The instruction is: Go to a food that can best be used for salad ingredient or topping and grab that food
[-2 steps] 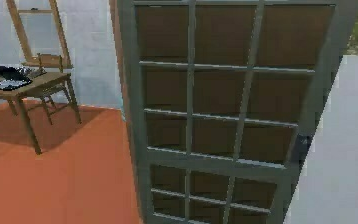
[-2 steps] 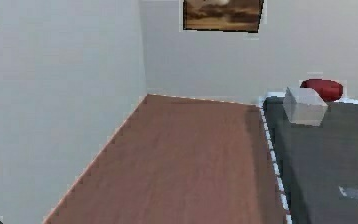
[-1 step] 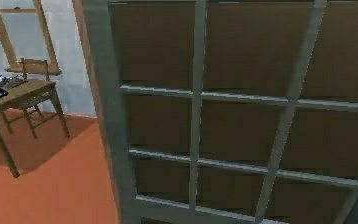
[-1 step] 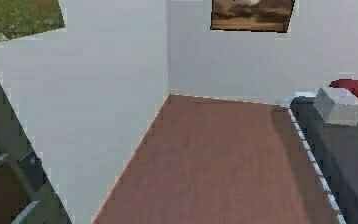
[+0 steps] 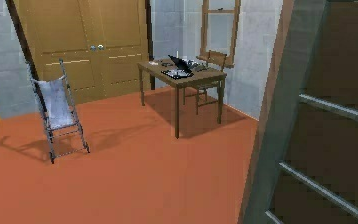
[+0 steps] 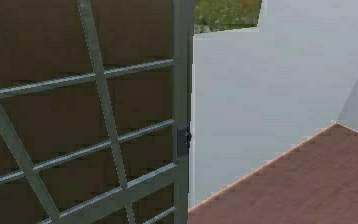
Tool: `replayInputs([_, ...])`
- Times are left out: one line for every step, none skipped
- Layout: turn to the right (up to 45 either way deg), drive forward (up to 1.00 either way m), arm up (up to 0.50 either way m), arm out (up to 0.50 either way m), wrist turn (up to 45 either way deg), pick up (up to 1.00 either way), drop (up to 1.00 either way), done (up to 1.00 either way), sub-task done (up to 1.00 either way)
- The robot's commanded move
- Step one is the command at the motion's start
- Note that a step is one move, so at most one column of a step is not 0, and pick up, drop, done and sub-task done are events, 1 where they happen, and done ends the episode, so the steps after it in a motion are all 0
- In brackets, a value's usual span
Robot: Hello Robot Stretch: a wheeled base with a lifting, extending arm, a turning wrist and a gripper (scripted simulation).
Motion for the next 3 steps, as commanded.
replayInputs([-3.0,0.0,0.0,0.0,0.0,0.0,0.0,0.0,0.0])
replayInputs([0.0,0.3,0.0,0.0,0.0,0.0,0.0,0.0,0.0])
replayInputs([-15.0,0.0,0.0,0.0,0.0,0.0,0.0,0.0,0.0])
